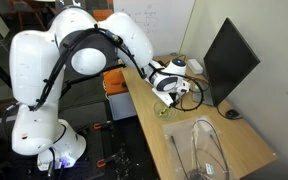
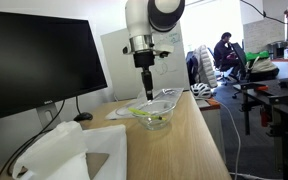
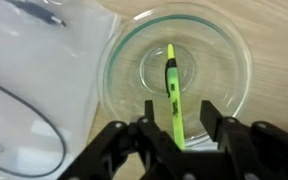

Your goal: Pick up the pen from the table and put it in the bowl

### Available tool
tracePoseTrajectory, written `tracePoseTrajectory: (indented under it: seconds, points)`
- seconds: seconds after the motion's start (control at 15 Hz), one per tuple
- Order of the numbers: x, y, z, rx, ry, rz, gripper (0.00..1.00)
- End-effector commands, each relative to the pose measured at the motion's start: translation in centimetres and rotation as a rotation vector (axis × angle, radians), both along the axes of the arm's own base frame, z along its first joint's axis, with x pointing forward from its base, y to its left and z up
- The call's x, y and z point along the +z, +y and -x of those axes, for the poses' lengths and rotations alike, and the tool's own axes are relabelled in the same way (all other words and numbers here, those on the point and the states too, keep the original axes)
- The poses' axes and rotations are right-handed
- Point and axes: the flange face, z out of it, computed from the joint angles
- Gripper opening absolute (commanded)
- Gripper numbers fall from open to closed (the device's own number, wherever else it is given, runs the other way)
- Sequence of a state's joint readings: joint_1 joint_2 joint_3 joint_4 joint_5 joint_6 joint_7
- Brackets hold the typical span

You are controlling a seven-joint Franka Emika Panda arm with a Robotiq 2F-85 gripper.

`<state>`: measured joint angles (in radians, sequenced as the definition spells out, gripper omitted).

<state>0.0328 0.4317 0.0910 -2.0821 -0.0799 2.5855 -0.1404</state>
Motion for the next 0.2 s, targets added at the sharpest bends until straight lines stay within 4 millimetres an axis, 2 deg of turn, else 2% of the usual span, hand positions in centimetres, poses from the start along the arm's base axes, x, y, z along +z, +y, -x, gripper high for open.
tracePoseTrajectory:
  seconds: [0.0,0.13]
  points:
    - [3.2,-0.1,1.4,-0.035,-0.016,-0.039,0.86]
    - [5.2,-0.1,2.0,-0.063,0.000,-0.034,0.99]
